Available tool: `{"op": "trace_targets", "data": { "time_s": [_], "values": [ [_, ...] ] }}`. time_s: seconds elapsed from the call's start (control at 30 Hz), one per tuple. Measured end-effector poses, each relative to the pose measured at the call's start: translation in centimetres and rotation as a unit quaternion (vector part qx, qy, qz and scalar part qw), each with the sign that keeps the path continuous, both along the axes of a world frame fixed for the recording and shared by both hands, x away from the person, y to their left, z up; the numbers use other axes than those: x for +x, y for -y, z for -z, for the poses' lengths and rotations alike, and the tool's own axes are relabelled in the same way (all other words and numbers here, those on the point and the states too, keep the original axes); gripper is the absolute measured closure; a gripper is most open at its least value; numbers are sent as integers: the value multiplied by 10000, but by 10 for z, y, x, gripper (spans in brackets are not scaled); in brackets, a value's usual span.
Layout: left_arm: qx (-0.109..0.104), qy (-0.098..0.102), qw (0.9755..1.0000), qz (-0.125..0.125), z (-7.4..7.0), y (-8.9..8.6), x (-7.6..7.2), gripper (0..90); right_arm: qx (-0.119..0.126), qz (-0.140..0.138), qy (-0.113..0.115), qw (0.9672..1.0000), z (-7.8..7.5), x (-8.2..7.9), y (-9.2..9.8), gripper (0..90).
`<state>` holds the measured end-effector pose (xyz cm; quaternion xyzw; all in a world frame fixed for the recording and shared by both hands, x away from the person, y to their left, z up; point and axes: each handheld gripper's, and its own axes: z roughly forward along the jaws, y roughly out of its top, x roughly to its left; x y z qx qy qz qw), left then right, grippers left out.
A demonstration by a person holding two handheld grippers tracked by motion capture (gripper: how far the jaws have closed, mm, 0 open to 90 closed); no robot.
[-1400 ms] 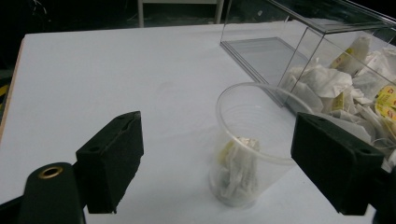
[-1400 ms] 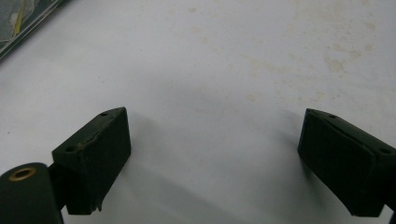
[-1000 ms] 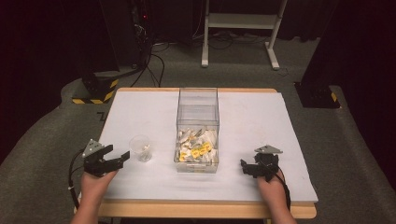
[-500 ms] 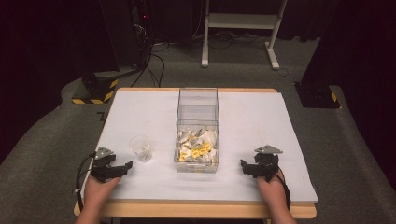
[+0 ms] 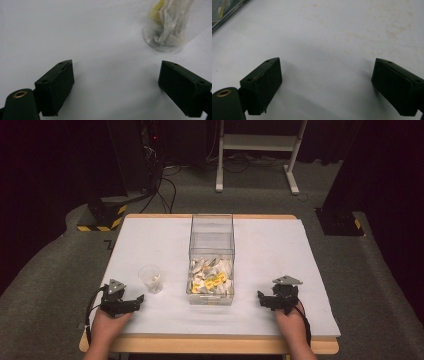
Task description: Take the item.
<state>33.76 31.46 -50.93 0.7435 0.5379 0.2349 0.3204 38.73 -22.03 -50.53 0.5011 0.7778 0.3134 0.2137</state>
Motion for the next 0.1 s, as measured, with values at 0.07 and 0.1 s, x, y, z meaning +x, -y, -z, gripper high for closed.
{"op": "trace_targets", "data": {
  "time_s": [0.07,0.1],
  "values": [
    [8,9,10000,-2,0,0,0,131,-1,-2,2,10000,0,0,0,95],
    [6,12,10000,-2,0,0,0,131,0,-1,2,10000,0,0,0,95]
  ]
}}
